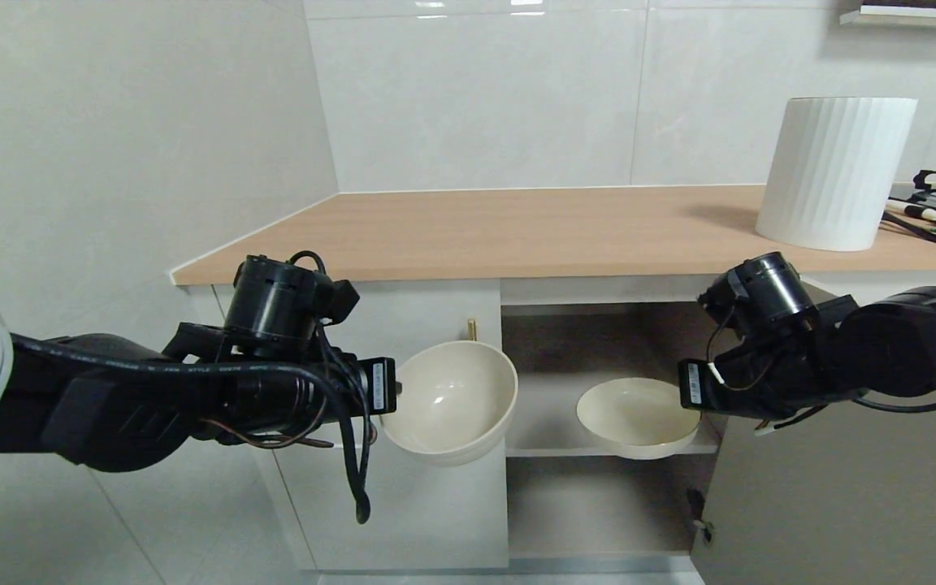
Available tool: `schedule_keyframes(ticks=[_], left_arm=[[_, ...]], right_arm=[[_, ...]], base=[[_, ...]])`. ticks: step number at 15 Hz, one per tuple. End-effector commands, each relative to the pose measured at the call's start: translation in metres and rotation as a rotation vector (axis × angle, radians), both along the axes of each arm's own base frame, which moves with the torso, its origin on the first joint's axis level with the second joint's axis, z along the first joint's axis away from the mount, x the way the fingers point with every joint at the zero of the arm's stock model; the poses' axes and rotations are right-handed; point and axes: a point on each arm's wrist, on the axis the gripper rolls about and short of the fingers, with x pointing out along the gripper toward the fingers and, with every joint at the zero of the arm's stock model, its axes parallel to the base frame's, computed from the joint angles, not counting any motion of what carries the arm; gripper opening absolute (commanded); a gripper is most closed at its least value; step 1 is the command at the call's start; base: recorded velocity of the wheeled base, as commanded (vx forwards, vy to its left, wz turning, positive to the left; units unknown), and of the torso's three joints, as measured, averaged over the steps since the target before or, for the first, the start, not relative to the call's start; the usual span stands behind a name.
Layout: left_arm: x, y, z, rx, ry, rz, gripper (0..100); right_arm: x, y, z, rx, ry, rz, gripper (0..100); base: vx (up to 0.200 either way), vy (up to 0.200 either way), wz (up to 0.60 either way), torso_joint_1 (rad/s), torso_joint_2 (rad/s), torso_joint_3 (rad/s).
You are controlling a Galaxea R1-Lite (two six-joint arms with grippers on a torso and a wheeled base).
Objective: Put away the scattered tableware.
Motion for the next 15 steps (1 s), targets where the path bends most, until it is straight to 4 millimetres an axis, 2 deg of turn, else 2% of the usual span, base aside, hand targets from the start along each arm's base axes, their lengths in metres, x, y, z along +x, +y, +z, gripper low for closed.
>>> schedule_keyframes(ticks=[1, 5, 7, 11, 15], left_arm=[[0.0, 0.0, -0.001, 0.002, 0.005, -0.001, 0], [0.0, 0.0, -0.001, 0.001, 0.007, 0.0, 0], [0.0, 0.0, -0.001, 0.001, 0.007, 0.0, 0], [0.001, -0.001, -0.003, 0.004, 0.012, 0.0, 0], [0.001, -0.001, -0.004, 0.004, 0.014, 0.0, 0]], right_arm=[[0.002, 0.001, -0.004, -0.005, 0.013, 0.0, 0], [0.023, 0.011, -0.034, -0.012, 0.006, -0.001, 0], [0.043, 0.018, -0.063, -0.028, -0.001, -0.018, 0], [0.081, 0.031, -0.136, -0.134, 0.069, -0.08, 0], [0.117, 0.025, -0.163, -0.158, 0.046, -0.144, 0]], base=[[0.0, 0.0, 0.0, -0.095, 0.18, 0.11], [0.0, 0.0, 0.0, -0.024, 0.04, 0.037], [0.0, 0.0, 0.0, 0.0, 0.0, 0.0], [0.0, 0.0, 0.0, 0.0, 0.0, 0.0], [0.0, 0.0, 0.0, 0.0, 0.0, 0.0]])
